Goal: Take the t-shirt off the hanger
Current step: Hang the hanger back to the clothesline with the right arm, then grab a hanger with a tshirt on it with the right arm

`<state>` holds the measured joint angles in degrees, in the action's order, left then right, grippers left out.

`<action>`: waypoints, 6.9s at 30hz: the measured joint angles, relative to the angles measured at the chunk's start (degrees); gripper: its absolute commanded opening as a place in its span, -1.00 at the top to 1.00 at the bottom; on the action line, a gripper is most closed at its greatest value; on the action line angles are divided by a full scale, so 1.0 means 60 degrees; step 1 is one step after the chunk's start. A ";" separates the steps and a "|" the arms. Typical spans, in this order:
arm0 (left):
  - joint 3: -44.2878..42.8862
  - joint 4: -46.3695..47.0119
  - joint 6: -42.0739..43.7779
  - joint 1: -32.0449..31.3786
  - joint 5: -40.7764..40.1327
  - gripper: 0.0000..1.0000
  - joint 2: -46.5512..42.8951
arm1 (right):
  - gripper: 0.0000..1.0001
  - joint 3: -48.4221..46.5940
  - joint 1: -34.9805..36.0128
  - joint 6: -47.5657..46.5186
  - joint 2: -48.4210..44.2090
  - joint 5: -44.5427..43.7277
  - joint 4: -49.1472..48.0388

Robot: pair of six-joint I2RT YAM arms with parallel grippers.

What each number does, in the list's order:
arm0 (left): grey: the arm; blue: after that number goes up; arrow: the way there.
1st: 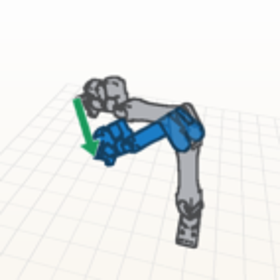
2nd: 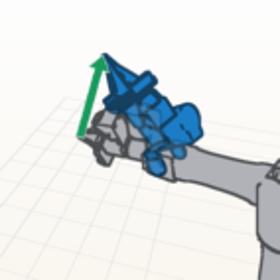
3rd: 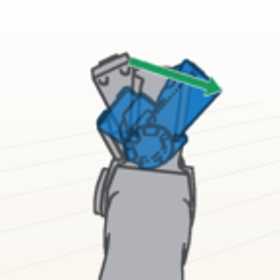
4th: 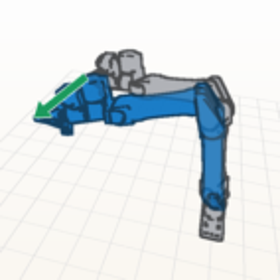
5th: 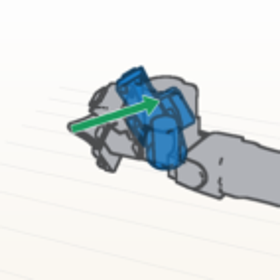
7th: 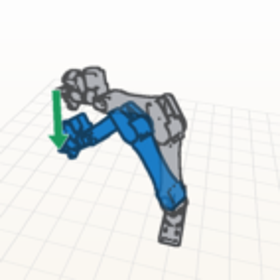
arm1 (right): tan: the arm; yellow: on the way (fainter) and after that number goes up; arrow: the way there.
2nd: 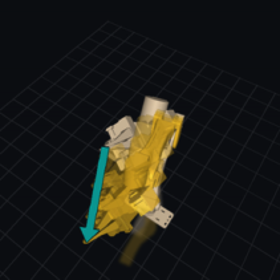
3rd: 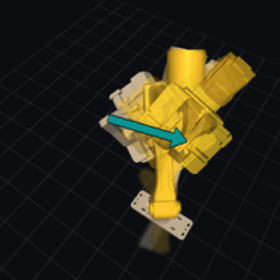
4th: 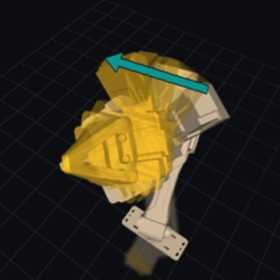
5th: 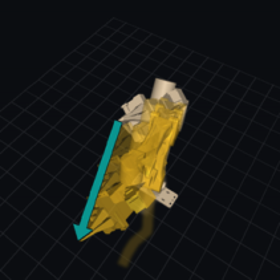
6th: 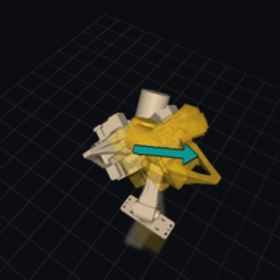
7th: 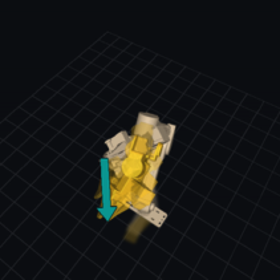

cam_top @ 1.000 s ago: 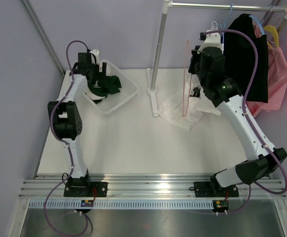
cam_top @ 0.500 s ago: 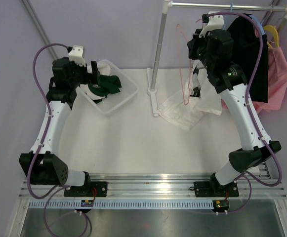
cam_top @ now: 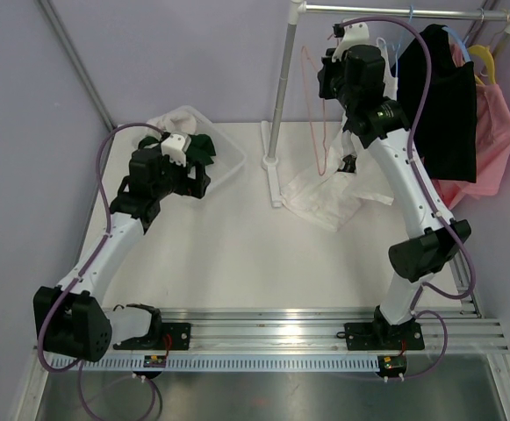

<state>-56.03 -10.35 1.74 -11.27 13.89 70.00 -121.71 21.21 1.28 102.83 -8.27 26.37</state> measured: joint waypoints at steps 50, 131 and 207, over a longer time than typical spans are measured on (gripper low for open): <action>0.0098 0.0412 0.0423 -0.0736 -0.0397 -0.97 -0.0095 | 1.00 -0.3096 0.0000 0.0339 0.2648 0.0069 -0.2142; 0.0098 0.0215 0.0747 -0.1064 -0.0896 -0.97 0.0066 | -0.99 -0.1042 0.0000 -0.0488 0.0878 -0.0732 -0.1581; 0.0091 -0.0055 0.0994 -0.1213 -0.0922 -0.97 0.0543 | 0.10 -0.0874 -0.2565 -0.0630 0.0678 -0.1392 -0.1180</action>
<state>-55.48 -10.68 7.70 -18.55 8.36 73.25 -126.96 5.82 -2.50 106.89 -16.62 19.29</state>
